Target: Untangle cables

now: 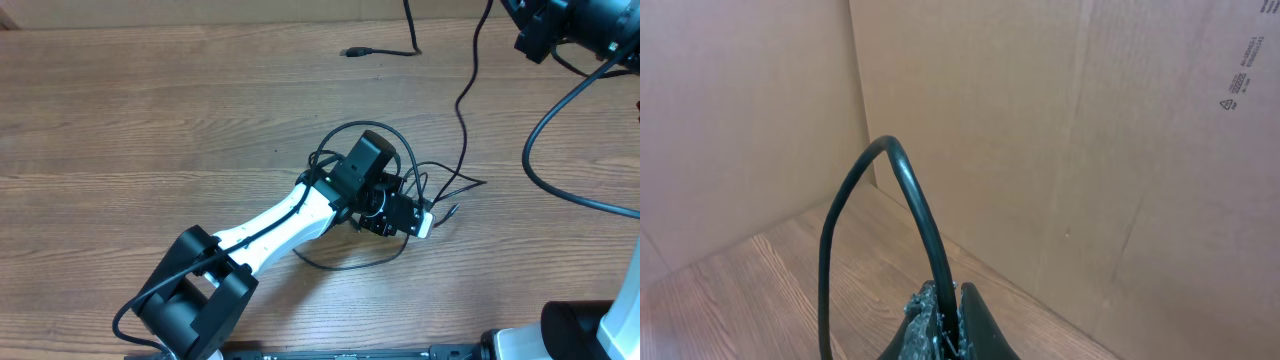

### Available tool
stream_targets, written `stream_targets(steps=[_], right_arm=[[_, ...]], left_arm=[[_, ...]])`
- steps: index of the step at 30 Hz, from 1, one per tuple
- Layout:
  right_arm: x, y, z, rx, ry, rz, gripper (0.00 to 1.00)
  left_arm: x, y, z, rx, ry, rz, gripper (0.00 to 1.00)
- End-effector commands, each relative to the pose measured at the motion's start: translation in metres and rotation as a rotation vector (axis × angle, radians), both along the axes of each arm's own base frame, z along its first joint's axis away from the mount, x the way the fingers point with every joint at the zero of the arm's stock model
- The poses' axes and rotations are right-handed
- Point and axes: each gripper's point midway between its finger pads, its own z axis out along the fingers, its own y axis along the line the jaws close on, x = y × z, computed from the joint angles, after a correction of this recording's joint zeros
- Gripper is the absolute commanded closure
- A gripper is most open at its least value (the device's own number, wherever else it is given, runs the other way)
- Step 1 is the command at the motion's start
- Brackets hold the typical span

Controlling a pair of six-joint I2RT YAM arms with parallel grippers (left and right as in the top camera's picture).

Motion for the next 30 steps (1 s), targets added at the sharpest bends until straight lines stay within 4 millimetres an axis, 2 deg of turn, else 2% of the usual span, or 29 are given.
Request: stream_targets(steps=[1,5,9,13,17,22,27,30], right_arm=[[-0.005,0.001,0.006,0.003,-0.018,0.002,0.96],[-0.005,0.001,0.006,0.003,-0.018,0.001,0.96],[-0.005,0.0,0.006,0.002,-0.018,-0.003,0.96],[0.002,-0.007,0.005,-0.009,-0.017,-0.062,0.96],[0.004,-0.01,0.003,-0.012,-0.011,-0.08,0.96],[0.005,-0.01,0.001,-0.017,-0.002,-0.086,0.96],[0.004,-0.011,-0.003,-0.018,0.014,-0.087,0.96],[0.004,-0.011,-0.003,-0.018,0.017,-0.087,0.96]], left_arm=[[-0.004,-0.007,0.004,-0.019,0.008,-0.022,0.96],[-0.004,-0.006,0.007,-0.021,0.023,-0.007,0.96],[-0.005,-0.005,0.028,-0.049,0.093,0.077,0.96],[-0.011,0.0,0.072,-0.111,0.131,0.147,0.96],[-0.023,0.013,0.131,-0.204,0.117,0.183,0.96],[-0.047,0.037,0.205,-0.336,0.071,0.207,0.96],[-0.066,0.057,0.248,-0.424,0.023,0.205,0.96],[-0.067,0.063,0.257,-0.446,0.05,0.257,0.96]])
